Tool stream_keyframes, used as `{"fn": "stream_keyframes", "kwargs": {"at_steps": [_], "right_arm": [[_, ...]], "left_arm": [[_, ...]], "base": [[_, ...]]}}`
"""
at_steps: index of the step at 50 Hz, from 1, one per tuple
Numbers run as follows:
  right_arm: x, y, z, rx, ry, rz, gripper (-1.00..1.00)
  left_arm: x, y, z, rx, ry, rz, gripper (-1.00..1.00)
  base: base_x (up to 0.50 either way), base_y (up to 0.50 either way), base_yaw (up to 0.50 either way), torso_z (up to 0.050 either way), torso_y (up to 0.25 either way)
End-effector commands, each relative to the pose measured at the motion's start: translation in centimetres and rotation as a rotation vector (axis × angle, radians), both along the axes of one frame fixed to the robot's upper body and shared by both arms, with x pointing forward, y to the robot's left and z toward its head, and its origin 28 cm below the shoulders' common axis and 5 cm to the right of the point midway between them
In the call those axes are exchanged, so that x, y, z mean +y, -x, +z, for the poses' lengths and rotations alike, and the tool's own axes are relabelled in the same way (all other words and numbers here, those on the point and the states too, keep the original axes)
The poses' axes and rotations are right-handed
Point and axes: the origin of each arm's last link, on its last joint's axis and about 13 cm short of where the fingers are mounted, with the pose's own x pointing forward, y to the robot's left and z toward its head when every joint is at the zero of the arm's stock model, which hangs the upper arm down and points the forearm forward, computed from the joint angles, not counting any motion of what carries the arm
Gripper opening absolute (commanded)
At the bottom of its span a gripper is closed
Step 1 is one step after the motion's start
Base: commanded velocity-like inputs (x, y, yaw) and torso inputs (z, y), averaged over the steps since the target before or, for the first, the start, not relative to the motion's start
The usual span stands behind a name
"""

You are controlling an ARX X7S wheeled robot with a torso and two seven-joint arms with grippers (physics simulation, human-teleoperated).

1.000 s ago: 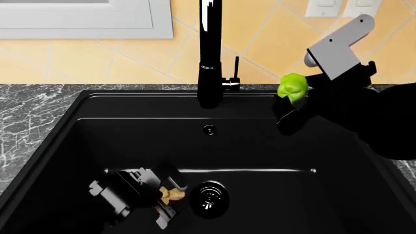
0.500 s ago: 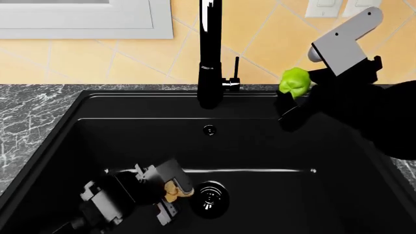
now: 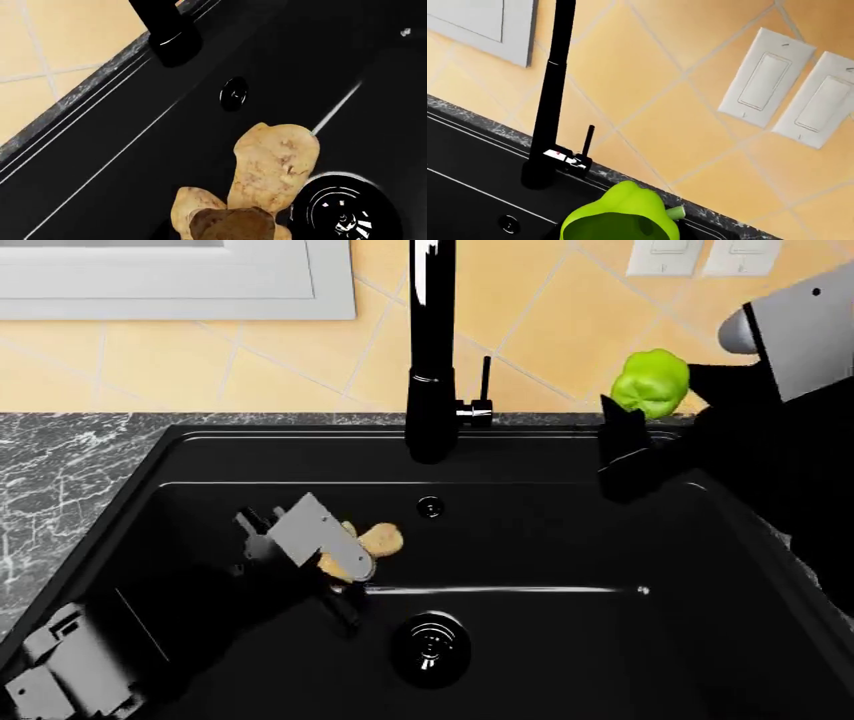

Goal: Pick the vegetables from the sink and place them on the cutting board.

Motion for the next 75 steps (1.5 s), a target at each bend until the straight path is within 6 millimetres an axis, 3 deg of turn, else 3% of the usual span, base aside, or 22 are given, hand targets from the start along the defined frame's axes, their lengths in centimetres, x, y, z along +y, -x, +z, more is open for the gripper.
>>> {"fn": "stream_keyframes", "kwargs": {"at_steps": [1,10,22,46,55,62,71,75], "right_arm": [[0.5,3.8,-4.0,-0.167,-0.186,-0.041,-1.00],[0.9,4.3,-5.2,-0.227,-0.238,-0.051,-1.00],[1.4,5.5,-3.7,-0.309,-0.263,-0.053,-1.00],[1.7,5.9,-3.4,-0.351,-0.278,-0.017,-1.00],[2.4,5.4,-4.7,-0.381,-0.288,0.012,-1.00],[3.3,6.8,-7.0,-0.446,-0.283,0.038,-1.00],[4.6,8.6,-9.7,-0.475,-0.251,0.054,-1.00],[4.5,9.3,-9.6,-0.481,-0.254,0.055,-1.00]], "left_arm": [[1.2,4.7,4.9,-0.315,0.343,0.191,-1.00],[1.6,5.8,7.0,-0.453,0.441,0.289,-1.00],[2.0,6.4,9.5,-0.580,0.527,0.388,-1.00],[1.0,5.8,8.7,-0.544,0.542,0.386,-1.00],[0.1,5.8,7.6,-0.614,0.606,0.347,-1.00],[-0.6,8.0,7.7,-0.817,0.697,0.334,-1.00],[-0.5,9.9,7.2,-0.845,0.736,0.341,-1.00],[-0.8,10.4,7.0,-0.840,0.717,0.331,-1.00]], "base": [[0.00,0.00,0.00,0.009,0.250],[-0.02,0.00,0.00,0.007,0.143],[-0.49,0.03,0.00,0.000,0.000],[-0.50,0.04,0.00,0.000,0.000],[-0.50,0.00,0.00,0.000,0.000],[-0.50,0.00,0.00,0.000,0.000],[-0.01,-0.02,0.00,0.000,0.000],[0.00,-0.50,0.00,0.000,0.000]]}}
